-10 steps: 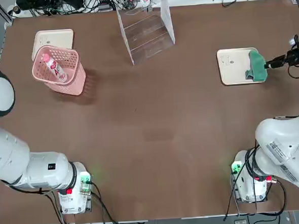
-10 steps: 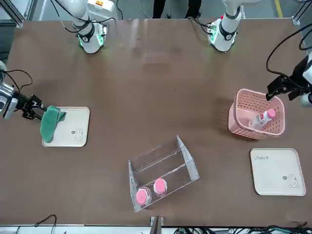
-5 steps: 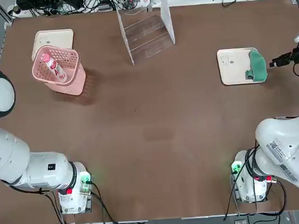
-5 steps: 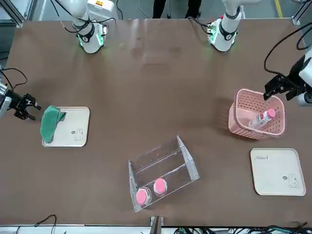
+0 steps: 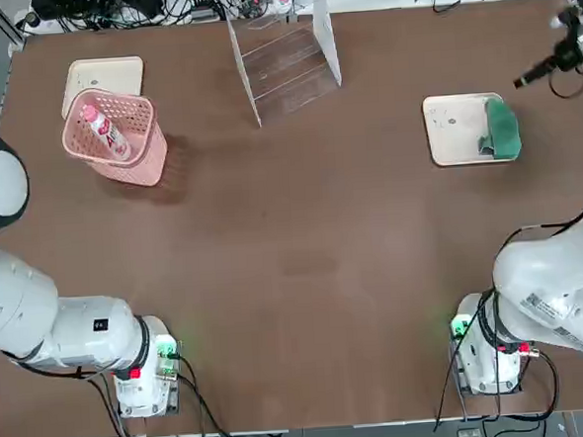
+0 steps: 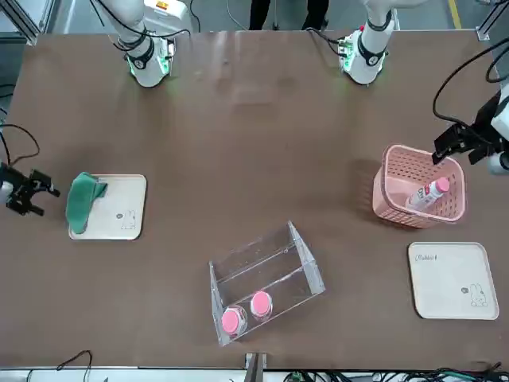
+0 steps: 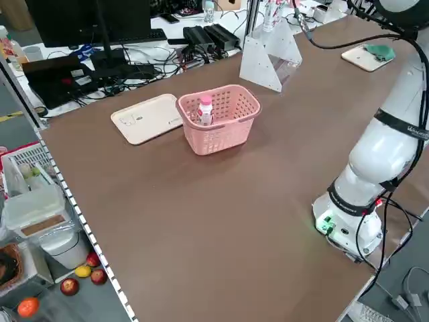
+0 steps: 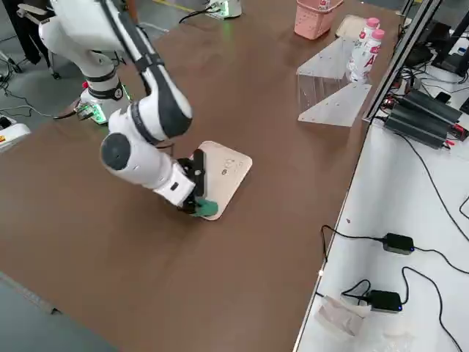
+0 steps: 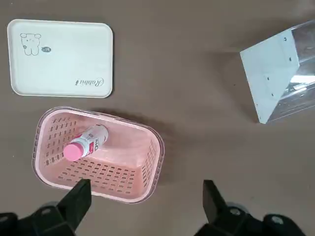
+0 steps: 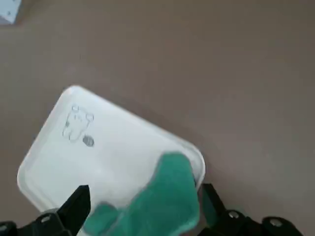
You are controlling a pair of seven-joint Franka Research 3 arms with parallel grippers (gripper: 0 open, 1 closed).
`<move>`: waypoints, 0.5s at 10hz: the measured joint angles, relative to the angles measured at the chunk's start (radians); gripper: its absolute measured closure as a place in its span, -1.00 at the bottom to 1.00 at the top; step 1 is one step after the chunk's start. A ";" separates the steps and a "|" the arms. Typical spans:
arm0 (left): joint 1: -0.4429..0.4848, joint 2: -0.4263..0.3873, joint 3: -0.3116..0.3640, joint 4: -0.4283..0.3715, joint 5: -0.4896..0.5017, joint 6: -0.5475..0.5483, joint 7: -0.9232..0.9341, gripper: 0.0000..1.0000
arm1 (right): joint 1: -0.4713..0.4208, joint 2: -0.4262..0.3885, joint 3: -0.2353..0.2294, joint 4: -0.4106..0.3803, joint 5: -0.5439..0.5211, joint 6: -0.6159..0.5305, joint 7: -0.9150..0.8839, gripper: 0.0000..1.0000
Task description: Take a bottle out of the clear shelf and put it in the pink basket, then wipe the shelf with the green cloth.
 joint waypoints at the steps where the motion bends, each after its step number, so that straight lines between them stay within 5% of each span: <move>1: -0.001 0.000 0.000 0.000 0.000 0.000 0.000 -1.00 | 0.088 -0.018 -0.007 0.004 -0.056 0.024 0.180 -1.00; 5: -0.004 0.001 -0.001 0.000 0.000 0.000 0.000 -1.00 | 0.344 -0.136 -0.036 0.036 -0.267 -0.041 0.893 -1.00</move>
